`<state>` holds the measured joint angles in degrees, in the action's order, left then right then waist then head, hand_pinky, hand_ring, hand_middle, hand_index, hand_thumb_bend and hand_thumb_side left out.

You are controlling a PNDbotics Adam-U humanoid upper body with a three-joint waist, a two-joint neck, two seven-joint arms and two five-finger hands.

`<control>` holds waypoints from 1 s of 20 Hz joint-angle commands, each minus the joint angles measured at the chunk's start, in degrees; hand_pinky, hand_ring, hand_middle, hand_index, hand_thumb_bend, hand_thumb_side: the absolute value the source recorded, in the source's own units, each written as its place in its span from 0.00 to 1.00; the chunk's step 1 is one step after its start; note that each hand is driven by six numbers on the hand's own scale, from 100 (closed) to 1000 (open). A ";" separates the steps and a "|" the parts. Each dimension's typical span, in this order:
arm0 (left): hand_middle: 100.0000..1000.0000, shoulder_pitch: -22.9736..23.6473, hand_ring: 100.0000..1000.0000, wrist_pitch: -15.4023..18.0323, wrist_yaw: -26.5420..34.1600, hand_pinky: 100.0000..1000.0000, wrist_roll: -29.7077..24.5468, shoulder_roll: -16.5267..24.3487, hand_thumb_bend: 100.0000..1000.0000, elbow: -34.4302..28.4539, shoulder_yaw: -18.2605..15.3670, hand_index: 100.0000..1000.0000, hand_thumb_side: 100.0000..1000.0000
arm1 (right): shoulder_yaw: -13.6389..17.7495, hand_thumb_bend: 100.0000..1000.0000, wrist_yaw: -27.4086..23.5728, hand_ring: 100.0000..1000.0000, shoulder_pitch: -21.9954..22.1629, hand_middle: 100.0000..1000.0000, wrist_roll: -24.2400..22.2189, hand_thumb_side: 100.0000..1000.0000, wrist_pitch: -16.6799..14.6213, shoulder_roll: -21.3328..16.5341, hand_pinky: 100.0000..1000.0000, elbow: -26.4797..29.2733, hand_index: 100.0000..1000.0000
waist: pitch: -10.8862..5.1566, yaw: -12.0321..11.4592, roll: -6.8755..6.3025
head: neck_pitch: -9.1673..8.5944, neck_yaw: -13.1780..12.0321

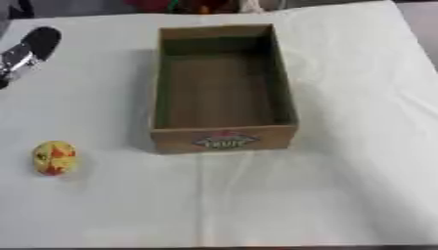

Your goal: Pick up objects on the table and place them in the box.

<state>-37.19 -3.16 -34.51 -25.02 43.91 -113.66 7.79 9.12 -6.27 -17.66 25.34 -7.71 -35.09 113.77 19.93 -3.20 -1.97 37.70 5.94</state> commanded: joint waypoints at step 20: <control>0.78 3.52 0.79 -1.21 2.51 0.64 -25.95 8.92 0.69 -0.83 6.05 0.99 0.68 | 0.04 0.00 -0.23 0.47 -0.70 0.60 -0.59 0.75 -0.05 -2.15 0.54 0.82 0.79 | -1.12 0.20 -0.25 | -0.98 -0.51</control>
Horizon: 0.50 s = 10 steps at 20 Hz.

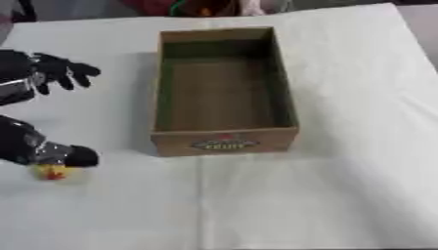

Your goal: Pick up objects on the table and place them in the box.

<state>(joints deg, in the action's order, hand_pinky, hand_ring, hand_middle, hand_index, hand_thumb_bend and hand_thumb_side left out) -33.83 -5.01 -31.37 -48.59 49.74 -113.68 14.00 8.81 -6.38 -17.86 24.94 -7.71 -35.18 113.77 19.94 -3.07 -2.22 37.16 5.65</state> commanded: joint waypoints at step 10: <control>0.76 2.19 0.76 0.84 -3.40 0.58 -3.38 3.58 0.49 4.47 0.83 1.00 0.52 | 0.42 0.00 -0.09 0.47 -0.36 0.59 -0.14 0.75 0.07 -1.82 0.54 0.82 0.78 | -1.15 0.35 -0.08 | -0.58 -0.42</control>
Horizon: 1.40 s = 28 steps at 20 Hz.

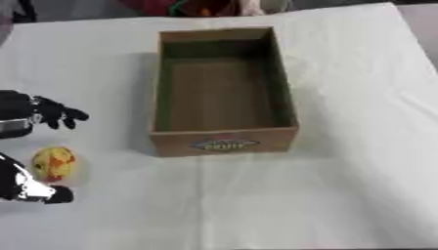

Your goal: Pick up objects on the table and place them in the box.

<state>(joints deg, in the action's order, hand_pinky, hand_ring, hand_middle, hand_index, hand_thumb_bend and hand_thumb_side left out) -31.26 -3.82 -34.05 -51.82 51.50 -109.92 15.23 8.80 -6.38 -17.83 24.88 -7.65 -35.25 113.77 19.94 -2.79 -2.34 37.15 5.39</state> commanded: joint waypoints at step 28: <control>0.66 -1.21 0.68 3.76 -17.26 0.49 2.14 -0.92 0.39 13.44 3.98 0.85 0.52 | 0.35 0.00 -0.04 0.46 -0.29 0.58 -0.30 0.75 0.30 -1.03 0.54 0.82 0.78 | -0.73 0.82 0.13 | -0.47 -0.90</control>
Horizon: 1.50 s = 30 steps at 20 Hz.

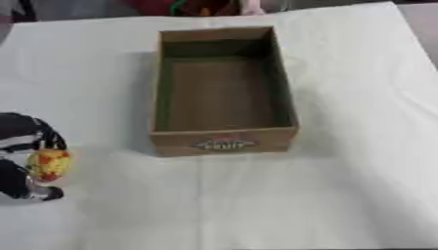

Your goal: Pick up objects on the table and place them in the box.

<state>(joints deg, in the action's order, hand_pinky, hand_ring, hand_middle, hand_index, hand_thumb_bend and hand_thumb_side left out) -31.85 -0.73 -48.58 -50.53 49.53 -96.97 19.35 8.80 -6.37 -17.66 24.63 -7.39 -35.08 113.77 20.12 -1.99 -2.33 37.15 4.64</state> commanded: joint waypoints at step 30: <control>0.46 -3.16 0.39 -1.33 -7.38 0.03 17.05 -0.33 0.00 -5.03 -2.74 0.60 0.16 | 0.31 0.00 -0.70 0.47 -0.48 0.58 -0.44 0.75 0.08 -1.16 0.54 0.82 0.78 | -0.96 -0.32 0.27 | -0.57 0.03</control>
<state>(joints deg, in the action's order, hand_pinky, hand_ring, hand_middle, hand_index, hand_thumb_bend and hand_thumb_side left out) -33.92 -2.11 -55.25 -34.29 48.16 -100.77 17.90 8.80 -6.73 -17.64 24.42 -7.24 -35.06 113.77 20.21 -2.23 -2.14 37.14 4.65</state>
